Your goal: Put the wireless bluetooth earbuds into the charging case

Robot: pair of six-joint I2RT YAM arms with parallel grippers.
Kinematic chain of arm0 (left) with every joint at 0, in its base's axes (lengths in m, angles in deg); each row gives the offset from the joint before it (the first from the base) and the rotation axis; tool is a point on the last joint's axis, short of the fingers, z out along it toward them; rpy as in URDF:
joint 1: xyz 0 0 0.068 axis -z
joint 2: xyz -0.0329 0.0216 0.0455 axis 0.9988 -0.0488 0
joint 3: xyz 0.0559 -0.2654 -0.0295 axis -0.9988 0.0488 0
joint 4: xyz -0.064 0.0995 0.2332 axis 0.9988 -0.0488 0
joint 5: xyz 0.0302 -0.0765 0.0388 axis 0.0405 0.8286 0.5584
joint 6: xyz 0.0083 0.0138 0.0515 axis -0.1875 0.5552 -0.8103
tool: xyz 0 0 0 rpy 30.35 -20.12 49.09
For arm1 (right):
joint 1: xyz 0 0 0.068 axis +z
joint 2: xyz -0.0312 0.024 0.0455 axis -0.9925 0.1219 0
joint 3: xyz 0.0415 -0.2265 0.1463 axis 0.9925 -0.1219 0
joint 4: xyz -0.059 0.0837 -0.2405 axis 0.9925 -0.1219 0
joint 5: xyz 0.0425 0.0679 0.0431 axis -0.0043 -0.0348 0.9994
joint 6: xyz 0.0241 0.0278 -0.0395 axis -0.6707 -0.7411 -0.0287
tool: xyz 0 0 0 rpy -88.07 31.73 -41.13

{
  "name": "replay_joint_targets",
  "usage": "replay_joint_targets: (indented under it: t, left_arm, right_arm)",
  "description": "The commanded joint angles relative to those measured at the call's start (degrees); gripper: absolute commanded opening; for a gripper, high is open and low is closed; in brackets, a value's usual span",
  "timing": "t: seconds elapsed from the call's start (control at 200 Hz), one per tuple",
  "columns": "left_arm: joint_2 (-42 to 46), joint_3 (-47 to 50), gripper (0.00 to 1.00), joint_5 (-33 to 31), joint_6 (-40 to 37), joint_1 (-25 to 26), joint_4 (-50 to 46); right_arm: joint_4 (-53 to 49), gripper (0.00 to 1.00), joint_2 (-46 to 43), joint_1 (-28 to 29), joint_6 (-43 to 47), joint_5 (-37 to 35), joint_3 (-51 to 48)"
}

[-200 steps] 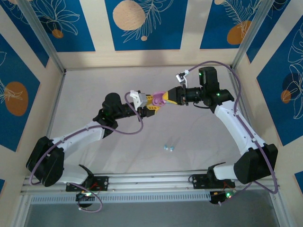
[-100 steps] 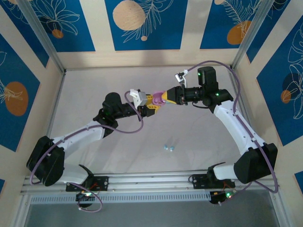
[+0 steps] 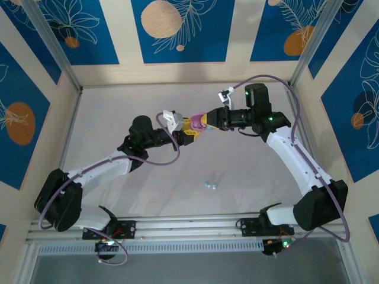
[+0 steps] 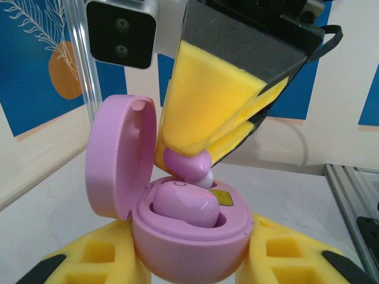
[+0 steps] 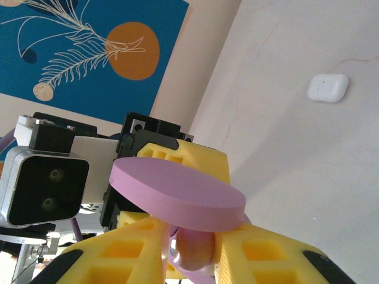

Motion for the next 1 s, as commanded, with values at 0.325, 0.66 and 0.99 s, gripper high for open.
replay_joint_targets:
  t: [0.325,0.66,0.99]
  left_arm:
    - [1.0,-0.8,0.24,2.7,0.5,1.1,7.8]
    - [1.1,-0.4,0.24,2.0,0.0,1.1,7.5]
    - [1.7,0.5,0.24,0.8,-0.8,1.1,7.2]
  right_arm:
    - [-5.3,0.3,-0.6,1.3,3.4,-5.5,2.6]
    - [-5.4,0.35,-1.7,1.2,2.1,-7.1,3.3]
    - [-5.8,0.41,-3.4,1.2,1.4,-8.0,3.6]
